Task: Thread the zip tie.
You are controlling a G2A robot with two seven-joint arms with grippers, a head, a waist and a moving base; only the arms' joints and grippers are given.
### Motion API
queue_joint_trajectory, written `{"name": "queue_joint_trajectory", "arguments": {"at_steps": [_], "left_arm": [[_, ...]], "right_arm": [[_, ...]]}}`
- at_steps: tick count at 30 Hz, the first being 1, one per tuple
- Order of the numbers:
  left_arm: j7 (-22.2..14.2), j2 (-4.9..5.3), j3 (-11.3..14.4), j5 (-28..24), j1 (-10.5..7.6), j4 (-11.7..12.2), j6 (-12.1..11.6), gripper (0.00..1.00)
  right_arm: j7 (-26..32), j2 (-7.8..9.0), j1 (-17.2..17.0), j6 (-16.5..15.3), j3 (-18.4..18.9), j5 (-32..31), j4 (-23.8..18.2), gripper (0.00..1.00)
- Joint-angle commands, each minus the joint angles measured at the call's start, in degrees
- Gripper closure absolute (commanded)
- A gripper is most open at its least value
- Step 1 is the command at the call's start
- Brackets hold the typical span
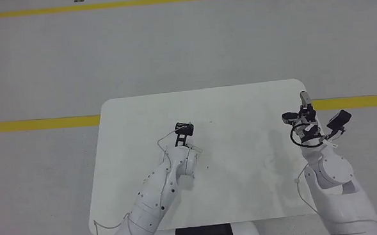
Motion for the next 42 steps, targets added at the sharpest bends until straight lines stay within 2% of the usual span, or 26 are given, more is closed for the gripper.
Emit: {"name": "queue_joint_trajectory", "arguments": {"at_steps": [1,4,10,12,14,19,25,29,37,42], "left_arm": [[-0.07,-0.03,-0.19,0.31,0.11,-0.42,0.00,1.00],[-0.33,0.09,-0.63,1.29,1.07,-2.72,0.00,1.00],[-1.74,0.74,-1.47,3.39,4.52,-9.84,-0.50,1.00],[-2.08,1.00,-1.82,3.83,5.60,-11.69,-1.00,1.00],[-2.16,1.17,-2.07,4.07,6.23,-12.49,-1.33,1.00],[-2.35,1.25,-2.52,1.86,5.39,-9.90,-2.29,1.00],[-2.02,1.08,-1.33,0.39,3.76,-6.81,-2.49,0.93],[-1.96,0.99,-0.62,-0.15,2.82,-5.24,-2.21,0.95],[-1.95,0.95,0.11,-1.20,1.49,-3.31,-1.83,0.96],[-2.02,1.01,0.47,-1.41,1.05,-3.04,-1.50,0.94]], "right_arm": [[0.00,0.00,0.00,0.00,0.00,0.00,0.00,0.00],[0.00,0.00,0.00,0.00,0.00,0.00,0.00,0.00],[0.00,0.00,0.00,0.00,0.00,0.00,0.00,0.00],[0.00,0.00,0.00,0.00,0.00,0.00,0.00,0.00],[0.00,0.00,0.00,0.00,0.00,0.00,0.00,0.00],[0.00,0.00,0.00,0.00,0.00,0.00,0.00,0.00],[0.00,0.00,0.00,0.00,0.00,0.00,0.00,0.00],[0.00,0.00,0.00,0.00,0.00,0.00,0.00,0.00],[0.00,0.00,0.00,0.00,0.00,0.00,0.00,0.00],[0.00,0.00,0.00,0.00,0.00,0.00,0.00,0.00]]}}
